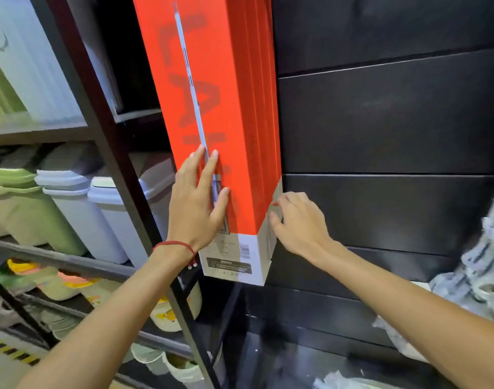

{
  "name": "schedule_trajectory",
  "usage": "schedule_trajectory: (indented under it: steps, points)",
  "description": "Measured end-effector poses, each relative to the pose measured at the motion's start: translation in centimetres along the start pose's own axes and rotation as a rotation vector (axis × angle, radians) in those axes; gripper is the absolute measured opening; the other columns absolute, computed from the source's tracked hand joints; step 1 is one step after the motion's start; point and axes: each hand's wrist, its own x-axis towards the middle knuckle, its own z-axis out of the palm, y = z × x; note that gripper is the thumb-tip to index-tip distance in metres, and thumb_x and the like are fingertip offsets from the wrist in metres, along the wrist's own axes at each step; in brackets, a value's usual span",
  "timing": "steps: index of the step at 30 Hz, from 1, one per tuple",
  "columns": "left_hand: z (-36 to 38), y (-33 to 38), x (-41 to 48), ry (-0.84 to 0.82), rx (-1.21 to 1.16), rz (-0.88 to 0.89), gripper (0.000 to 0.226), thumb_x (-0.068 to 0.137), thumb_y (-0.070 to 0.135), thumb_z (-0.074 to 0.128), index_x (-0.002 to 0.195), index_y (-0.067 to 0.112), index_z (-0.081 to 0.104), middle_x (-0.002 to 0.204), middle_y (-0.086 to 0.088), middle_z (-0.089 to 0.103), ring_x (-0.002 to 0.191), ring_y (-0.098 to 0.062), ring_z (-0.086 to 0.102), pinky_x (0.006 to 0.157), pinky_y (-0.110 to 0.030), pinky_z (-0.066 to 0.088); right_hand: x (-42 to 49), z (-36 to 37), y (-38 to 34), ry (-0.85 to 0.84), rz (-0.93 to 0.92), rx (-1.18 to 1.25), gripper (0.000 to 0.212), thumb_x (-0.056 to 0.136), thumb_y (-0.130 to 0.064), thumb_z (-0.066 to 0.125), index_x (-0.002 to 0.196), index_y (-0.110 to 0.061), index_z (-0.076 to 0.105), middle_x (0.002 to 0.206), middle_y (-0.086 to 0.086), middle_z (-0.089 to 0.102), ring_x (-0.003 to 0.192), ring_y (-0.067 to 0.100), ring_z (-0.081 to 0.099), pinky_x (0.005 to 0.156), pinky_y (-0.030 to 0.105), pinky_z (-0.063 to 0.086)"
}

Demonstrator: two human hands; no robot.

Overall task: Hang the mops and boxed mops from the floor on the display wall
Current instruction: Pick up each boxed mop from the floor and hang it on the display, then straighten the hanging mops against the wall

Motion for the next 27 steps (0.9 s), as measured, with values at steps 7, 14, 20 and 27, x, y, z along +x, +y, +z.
schedule_trajectory:
  steps: [7,14,20,27]
  points:
    - [-2.8,0.1,-4.9,-0.302,0.077,0.12,0.05,0.092,0.027,0.064,0.138,0.011,0.057,0.142,-0.012,0.051,0.114,-0.036,0.058,0.085,-0.047,0.053,-8.5,-2.8,-5.1,-0.125,0.095,-0.379,0.039,0.099,-0.039,0.047,0.115,-0.015,0.073,0.115,0.003,0.071,0.106,0.024,0.062,0.087,0.041,0.055]
    - [-4.4,4.3,-7.5,-0.603,0.201,0.197,0.045,0.087,0.045,0.051,0.118,0.016,0.065,0.115,-0.006,0.059,0.093,-0.035,0.065,0.081,-0.043,0.047,-15.0,-7.0,-7.2,-0.269,0.159,-0.566,0.038,0.1,-0.039,0.046,0.117,-0.014,0.069,0.117,0.007,0.067,0.109,0.028,0.059,0.086,0.04,0.049]
    - [-3.6,11.7,-8.3,-0.692,0.215,0.307,0.047,0.093,0.053,0.048,0.123,0.02,0.06,0.118,-0.004,0.06,0.113,-0.028,0.06,0.09,-0.043,0.045,-20.0,-11.1,-4.9,-0.317,0.233,-0.653,0.036,0.103,-0.038,0.045,0.116,-0.012,0.066,0.118,0.008,0.064,0.115,0.029,0.056,0.09,0.04,0.044]
    - [-0.3,22.3,-8.7,-0.768,0.14,0.411,0.051,0.099,0.055,0.043,0.134,0.02,0.056,0.128,-0.003,0.06,0.118,-0.025,0.059,0.097,-0.043,0.047,-26.7,-17.2,1.8,-0.322,0.35,-0.678,0.039,0.1,-0.037,0.048,0.121,-0.012,0.067,0.12,0.009,0.064,0.116,0.03,0.057,0.093,0.039,0.045]
